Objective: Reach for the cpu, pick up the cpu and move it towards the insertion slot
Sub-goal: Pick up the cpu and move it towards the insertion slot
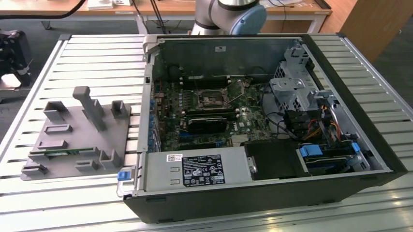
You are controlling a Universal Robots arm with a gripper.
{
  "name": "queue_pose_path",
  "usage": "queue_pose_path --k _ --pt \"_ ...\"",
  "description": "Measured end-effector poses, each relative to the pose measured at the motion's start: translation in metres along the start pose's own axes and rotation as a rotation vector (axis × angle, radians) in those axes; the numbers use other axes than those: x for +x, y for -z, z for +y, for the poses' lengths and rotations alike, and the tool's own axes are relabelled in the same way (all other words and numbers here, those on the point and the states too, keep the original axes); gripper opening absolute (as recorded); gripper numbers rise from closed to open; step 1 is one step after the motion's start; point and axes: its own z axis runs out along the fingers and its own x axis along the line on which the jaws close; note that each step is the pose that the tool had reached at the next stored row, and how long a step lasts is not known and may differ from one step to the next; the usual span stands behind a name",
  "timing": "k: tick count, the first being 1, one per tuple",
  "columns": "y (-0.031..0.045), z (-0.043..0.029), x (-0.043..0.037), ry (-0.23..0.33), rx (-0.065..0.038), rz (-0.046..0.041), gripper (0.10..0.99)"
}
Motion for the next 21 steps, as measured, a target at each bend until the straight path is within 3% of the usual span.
queue_pose_path --k 21 --pt "0.0529 0.001 -0.0007 0.0 0.006 0.0 0.545"
